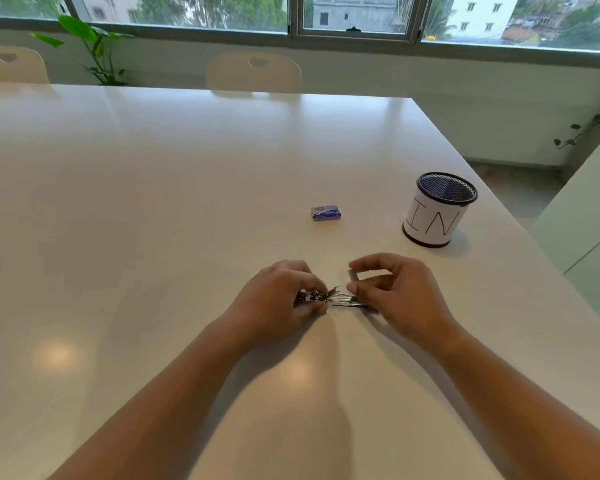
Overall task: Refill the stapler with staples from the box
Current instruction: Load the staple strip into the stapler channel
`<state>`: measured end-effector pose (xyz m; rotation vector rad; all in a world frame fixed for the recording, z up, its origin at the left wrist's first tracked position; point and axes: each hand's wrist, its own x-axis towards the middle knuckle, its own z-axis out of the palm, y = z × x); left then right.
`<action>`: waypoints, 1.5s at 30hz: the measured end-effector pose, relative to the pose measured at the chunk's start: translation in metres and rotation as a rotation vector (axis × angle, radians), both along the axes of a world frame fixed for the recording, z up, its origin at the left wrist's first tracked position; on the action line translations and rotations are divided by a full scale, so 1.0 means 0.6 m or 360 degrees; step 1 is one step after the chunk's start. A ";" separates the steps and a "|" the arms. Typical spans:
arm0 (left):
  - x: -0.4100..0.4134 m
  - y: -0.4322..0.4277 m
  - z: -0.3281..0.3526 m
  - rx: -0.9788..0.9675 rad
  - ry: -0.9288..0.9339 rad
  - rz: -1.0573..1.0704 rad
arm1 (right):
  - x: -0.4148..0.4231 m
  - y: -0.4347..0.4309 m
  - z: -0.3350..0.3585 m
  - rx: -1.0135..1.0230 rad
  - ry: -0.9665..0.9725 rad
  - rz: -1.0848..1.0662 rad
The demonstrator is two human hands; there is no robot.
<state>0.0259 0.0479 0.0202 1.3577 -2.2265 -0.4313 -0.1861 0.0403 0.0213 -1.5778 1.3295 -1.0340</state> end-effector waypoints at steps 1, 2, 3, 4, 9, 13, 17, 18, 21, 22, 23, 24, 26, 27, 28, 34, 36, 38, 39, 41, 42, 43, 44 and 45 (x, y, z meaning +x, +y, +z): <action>0.000 0.007 -0.001 0.0011 0.0018 -0.0013 | 0.000 0.007 -0.006 -0.0169 0.0057 -0.0021; 0.001 0.012 -0.001 0.0030 0.0044 -0.0022 | 0.000 0.014 -0.011 -0.0385 0.0110 -0.0038; 0.001 0.016 0.000 0.0049 0.0070 -0.0028 | -0.001 0.019 -0.014 -0.0586 0.0166 -0.0036; 0.002 0.019 0.000 0.0060 0.0088 -0.0032 | -0.001 0.023 -0.015 -0.0717 0.0194 -0.0024; 0.003 0.024 -0.001 -0.0002 0.0070 -0.0027 | 0.000 0.028 -0.017 -0.0663 0.0161 0.0014; -0.004 0.023 0.001 -0.0169 0.0142 -0.0069 | -0.004 0.021 -0.024 -0.0779 0.0319 0.0111; -0.012 0.020 0.002 -0.0109 0.0281 -0.0201 | -0.002 0.016 -0.028 -0.0871 0.0464 0.0184; -0.011 0.018 -0.001 -0.0090 0.0331 -0.0197 | -0.002 0.016 -0.029 -0.0880 0.0470 0.0190; -0.010 0.016 -0.004 -0.0026 0.0459 -0.0188 | -0.005 0.014 -0.032 -0.0890 0.0488 0.0214; -0.010 0.016 -0.004 -0.0029 0.0472 -0.0182 | -0.005 0.013 -0.032 -0.0898 0.0497 0.0219; -0.010 0.016 -0.004 -0.0036 0.0475 -0.0170 | -0.004 0.013 -0.033 -0.0910 0.0504 0.0221; -0.008 0.015 -0.004 -0.0041 0.0479 -0.0156 | -0.003 0.013 -0.034 -0.0920 0.0509 0.0224; -0.003 0.014 -0.004 -0.0036 0.0490 -0.0135 | -0.003 0.013 -0.034 -0.0913 0.0509 0.0225; 0.000 0.013 -0.003 -0.0030 0.0484 -0.0133 | -0.003 0.014 -0.033 -0.0894 0.0507 0.0217; 0.003 0.013 -0.003 -0.0023 0.0462 -0.0133 | -0.003 0.014 -0.032 -0.0869 0.0499 0.0204; 0.013 0.018 0.000 -0.0025 0.0402 -0.0121 | -0.011 0.014 -0.024 -0.0804 0.0373 0.0305; 0.012 0.018 0.000 -0.0024 0.0428 -0.0115 | -0.012 0.014 -0.022 -0.0789 0.0380 0.0351; 0.010 0.018 0.000 -0.0024 0.0442 -0.0112 | -0.012 0.013 -0.022 -0.0776 0.0408 0.0389; 0.010 0.018 0.000 -0.0020 0.0450 -0.0111 | -0.011 0.013 -0.023 -0.0767 0.0418 0.0399; 0.010 0.018 -0.002 -0.0015 0.0470 -0.0113 | -0.011 0.012 -0.024 -0.0739 0.0427 0.0403; 0.010 0.018 -0.002 -0.0016 0.0476 -0.0115 | -0.012 0.012 -0.024 -0.0730 0.0433 0.0405; 0.010 0.018 -0.002 -0.0016 0.0477 -0.0116 | -0.012 0.012 -0.024 -0.0726 0.0444 0.0407; 0.010 0.018 -0.002 -0.0014 0.0478 -0.0117 | -0.012 0.012 -0.024 -0.0725 0.0460 0.0412; 0.010 0.018 -0.003 -0.0010 0.0480 -0.0119 | -0.012 0.012 -0.025 -0.0723 0.0476 0.0417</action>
